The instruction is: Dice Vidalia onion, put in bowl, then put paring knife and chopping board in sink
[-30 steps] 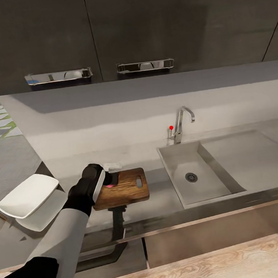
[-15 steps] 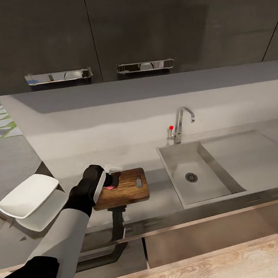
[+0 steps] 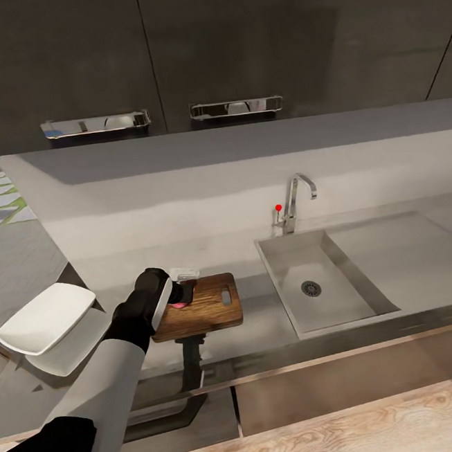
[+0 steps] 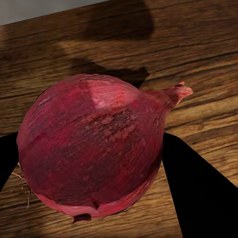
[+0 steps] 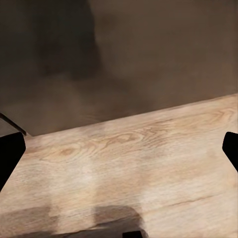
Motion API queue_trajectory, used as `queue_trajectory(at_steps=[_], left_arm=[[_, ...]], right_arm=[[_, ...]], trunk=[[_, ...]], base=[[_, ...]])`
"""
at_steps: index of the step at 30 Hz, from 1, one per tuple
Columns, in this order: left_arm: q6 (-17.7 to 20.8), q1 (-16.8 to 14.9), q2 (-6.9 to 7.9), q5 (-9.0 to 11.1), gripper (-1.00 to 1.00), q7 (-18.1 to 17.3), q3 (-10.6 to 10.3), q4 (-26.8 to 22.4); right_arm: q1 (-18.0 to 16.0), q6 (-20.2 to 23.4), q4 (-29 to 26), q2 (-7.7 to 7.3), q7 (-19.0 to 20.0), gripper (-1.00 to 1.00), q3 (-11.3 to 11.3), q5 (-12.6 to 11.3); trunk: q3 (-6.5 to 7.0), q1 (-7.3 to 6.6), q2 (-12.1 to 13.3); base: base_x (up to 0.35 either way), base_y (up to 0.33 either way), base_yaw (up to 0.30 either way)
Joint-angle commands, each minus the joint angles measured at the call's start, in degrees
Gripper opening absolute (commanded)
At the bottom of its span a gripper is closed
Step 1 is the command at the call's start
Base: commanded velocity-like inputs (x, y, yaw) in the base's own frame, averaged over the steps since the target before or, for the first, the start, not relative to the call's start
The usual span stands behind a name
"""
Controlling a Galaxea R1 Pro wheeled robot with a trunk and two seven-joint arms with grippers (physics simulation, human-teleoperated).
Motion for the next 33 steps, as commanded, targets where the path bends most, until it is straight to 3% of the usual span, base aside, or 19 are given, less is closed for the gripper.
queue_trajectory(at_steps=[1, 19, 20, 33], left_arm=[[0.2, 0.0, 0.02, 0.2, -1.0, -0.1, 0.0, 0.2], [0.2, 0.0, 0.02, 0.2, -1.0, -0.1, 0.0, 0.2], [0.2, 0.0, 0.02, 0.2, 1.0, -0.1, 0.0, 0.2], [0.2, 0.0, 0.02, 0.2, 1.0, -0.1, 0.0, 0.2]], right_arm=[[0.0, -0.1, 0.0, 0.04, -0.4, 1.0, -0.2, 0.6], [-0.1, -0.1, 0.0, 0.04, -0.4, 1.0, -0.2, 0.6], [0.0, -0.1, 0.0, 0.01, -0.4, 1.0, -0.2, 0.6], [0.0, -0.1, 0.0, 0.04, -0.4, 1.0, -0.2, 0.6]], trunk=[[-0.13, 0.04, -0.1], [-0.13, 0.04, -0.1], [-0.13, 0.04, -0.1], [-0.13, 0.04, -0.1]], base=[[0.0, 0.0, 0.0], [0.0, 0.0, 0.0], [0.0, 0.0, 0.0], [0.0, 0.0, 0.0]])
